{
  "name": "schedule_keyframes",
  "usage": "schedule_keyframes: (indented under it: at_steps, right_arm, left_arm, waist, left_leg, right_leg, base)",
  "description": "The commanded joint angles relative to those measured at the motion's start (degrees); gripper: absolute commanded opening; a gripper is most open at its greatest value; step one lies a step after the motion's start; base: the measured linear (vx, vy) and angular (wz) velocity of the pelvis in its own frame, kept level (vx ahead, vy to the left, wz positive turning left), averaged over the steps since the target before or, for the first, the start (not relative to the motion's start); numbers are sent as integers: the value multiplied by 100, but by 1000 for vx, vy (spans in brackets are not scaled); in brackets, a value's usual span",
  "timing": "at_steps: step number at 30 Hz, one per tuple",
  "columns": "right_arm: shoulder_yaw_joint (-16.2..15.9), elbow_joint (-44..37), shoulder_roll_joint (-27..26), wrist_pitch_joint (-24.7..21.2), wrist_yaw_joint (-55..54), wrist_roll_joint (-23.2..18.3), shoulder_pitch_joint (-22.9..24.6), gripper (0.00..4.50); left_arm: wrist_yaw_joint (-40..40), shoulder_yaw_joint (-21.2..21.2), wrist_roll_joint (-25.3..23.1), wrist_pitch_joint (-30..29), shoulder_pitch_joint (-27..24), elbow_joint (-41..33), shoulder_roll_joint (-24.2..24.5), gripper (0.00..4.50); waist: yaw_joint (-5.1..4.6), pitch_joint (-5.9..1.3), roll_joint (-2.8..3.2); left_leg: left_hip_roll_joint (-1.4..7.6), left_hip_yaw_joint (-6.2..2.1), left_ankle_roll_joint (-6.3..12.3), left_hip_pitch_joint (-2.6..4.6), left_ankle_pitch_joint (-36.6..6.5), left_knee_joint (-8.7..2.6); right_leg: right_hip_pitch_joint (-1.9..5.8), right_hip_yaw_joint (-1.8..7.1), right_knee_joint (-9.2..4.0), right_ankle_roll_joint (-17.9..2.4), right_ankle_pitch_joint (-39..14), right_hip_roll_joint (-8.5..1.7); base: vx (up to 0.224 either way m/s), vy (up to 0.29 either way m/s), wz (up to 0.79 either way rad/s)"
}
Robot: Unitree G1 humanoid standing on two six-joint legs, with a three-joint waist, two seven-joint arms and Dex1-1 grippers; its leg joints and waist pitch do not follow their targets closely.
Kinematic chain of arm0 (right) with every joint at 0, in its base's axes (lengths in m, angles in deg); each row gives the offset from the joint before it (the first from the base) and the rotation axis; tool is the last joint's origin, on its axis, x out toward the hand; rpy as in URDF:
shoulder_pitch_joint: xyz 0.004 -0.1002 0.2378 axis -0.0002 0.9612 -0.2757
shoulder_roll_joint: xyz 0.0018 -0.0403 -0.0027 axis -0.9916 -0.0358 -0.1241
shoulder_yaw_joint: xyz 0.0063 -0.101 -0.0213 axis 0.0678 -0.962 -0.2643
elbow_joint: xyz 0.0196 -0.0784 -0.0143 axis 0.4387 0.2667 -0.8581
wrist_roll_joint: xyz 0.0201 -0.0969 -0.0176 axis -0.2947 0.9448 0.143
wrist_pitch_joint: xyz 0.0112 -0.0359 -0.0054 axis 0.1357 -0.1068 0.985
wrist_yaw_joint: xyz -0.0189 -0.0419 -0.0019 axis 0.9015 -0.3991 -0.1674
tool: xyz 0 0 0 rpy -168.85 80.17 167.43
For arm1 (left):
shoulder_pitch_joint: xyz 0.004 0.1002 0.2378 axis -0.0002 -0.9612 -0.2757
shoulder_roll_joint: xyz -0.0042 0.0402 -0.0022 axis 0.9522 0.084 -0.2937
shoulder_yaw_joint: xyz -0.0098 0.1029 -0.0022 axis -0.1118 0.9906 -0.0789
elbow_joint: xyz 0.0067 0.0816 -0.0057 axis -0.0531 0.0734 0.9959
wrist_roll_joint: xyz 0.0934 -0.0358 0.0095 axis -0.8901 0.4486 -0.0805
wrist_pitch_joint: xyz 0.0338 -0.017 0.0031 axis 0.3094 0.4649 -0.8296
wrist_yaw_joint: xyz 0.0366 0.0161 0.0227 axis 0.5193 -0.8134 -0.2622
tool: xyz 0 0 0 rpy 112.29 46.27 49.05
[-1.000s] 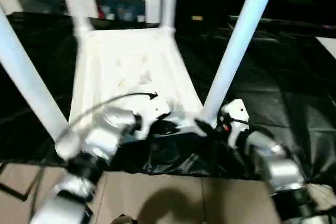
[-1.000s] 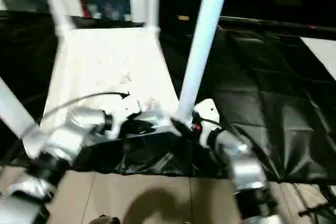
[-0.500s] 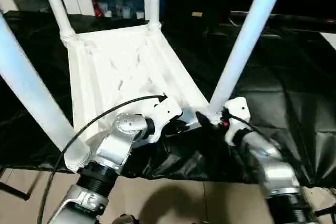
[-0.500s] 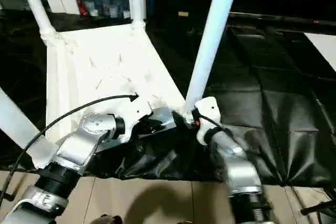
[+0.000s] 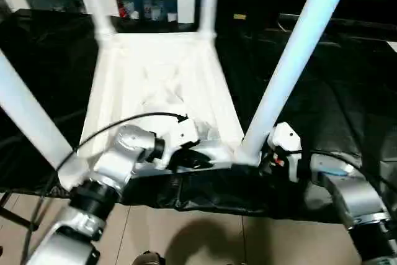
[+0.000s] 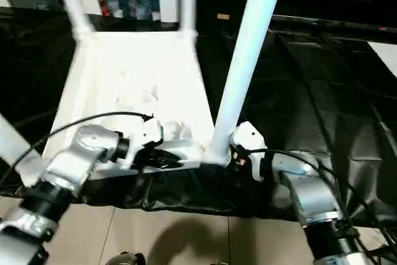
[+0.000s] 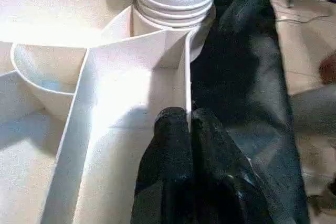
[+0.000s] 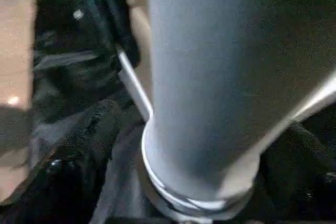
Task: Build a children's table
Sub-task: Rotate leg to tighten
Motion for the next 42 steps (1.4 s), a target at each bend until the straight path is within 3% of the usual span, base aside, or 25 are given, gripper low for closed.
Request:
schedule_keyframes:
  at_steps: [1,11,17,18,21,23,26,27,29,30,33,34,35,39,42]
  right_arm:
    - [-454,-83,-111,-21,483,-189,-97,365]
    - [-565,178,-49,149,769,-94,-256,289]
    - [-436,60,-384,216,362,-204,-28,269]
    - [-394,52,-475,236,206,-215,10,268]
    - [-336,56,-584,215,24,-232,46,267]
    - [-77,151,-1064,186,-955,-138,138,267]
    - [92,242,-1360,145,-1622,-35,168,267]
    - [122,254,-1424,131,-1761,-9,175,266]
    - [198,257,-1602,86,-2106,37,203,266]
    - [353,249,-2006,9,-2820,115,250,266]
    - [484,231,-2393,14,-3503,196,291,266]
    - [547,204,-2557,130,-3781,249,321,266]
    - [557,199,-2580,144,-3815,255,326,322]
    - [669,35,-2653,193,-3918,125,356,355]
    - [640,-126,-2473,74,-3663,80,332,390]
  left_arm:
    - [-225,369,136,128,184,31,-163,0]
    - [-411,395,134,228,266,232,-149,0]
    - [197,205,104,236,228,244,-392,0]
    - [316,172,103,228,203,217,-444,0]
    - [486,134,91,191,179,195,-522,0]
    - [1093,71,29,44,10,-6,-817,0]
    - [1507,37,-44,-33,-77,-93,-1011,0]
    - [1599,27,-65,-50,-94,-111,-1047,0]
    - [1794,16,-92,-95,-149,-164,-1158,0]
    - [2244,-11,-170,-225,-247,-253,-1398,0]
    - [2640,-10,-266,-324,-357,-374,-1617,0]
    - [2756,33,-328,-344,-444,-502,-1694,0]
    - [2766,43,-339,-349,-458,-524,-1700,0]
    - [2692,155,-369,-371,-565,-693,-1663,0]
    - [2358,238,-263,-352,-571,-781,-1489,0]
  waist:
    - [-8,-257,-34]
    - [0,-236,-50]
    - [8,-210,-44]
    - [12,-197,-22]
    - [-15,-174,-34]
    - [-30,-135,-23]
    - [-102,-126,-52]
    - [-110,-133,-46]
    - [-126,-118,-18]
    - [-144,-114,-9]
    - [-182,-125,4]
    - [-189,-126,6]
    - [-190,-134,12]
    - [-192,-183,13]
    - [-187,-195,26]
  left_leg:
    - [334,-139,578,96,-1104,-318]
    - [343,-139,567,93,-1085,-318]
    - [349,-145,473,104,-1303,-344]
    - [354,-150,412,118,-1451,-358]
    - [362,-180,251,122,-1745,-402]
    - [375,-200,121,134,-2022,-430]
    - [359,-264,-69,93,-2249,-477]
    - [342,-274,-48,69,-2178,-480]
    - [352,-247,-9,110,-2202,-473]
    - [346,-240,-10,116,-2216,-473]
    - [334,-248,6,91,-2077,-475]
    - [332,-228,31,102,-2035,-467]
    - [339,-222,39,104,-2011,-467]
    - [305,-178,286,85,-1486,-425]
    - [289,-168,440,57,-1232,-394]
  right_leg:
    - [188,333,-401,-1419,-727,-400]
    - [194,333,-405,-1455,-843,-422]
    - [170,339,-455,-1385,-1189,-432]
    - [151,346,-481,-1346,-1404,-440]
    - [137,347,-541,-1178,-1945,-453]
    - [99,355,-583,-1094,-2314,-473]
    - [126,317,-613,-881,-2783,-479]
    - [150,312,-625,-780,-2802,-479]
    - [82,348,-652,-785,-2698,-476]
    - [68,356,-652,-824,-2653,-473]
    - [93,356,-630,-834,-2505,-462]
    - [68,379,-630,-855,-2356,-445]
    - [66,391,-617,-876,-2246,-439]
    - [114,413,-512,-1062,-1117,-373]
    - [153,413,-479,-1166,-805,-378]
  base:
    - [0,0,0]
    - [0,0,0]
    - [0,0,0]
    - [0,0,0]
    - [0,0,0]
    - [0,0,0]
    - [0,0,0]
    - [0,0,0]
    - [0,0,0]
    - [0,0,0]
    - [0,0,0]
    - [0,0,0]
    - [0,0,0]
    - [0,0,0]
    - [0,0,0]
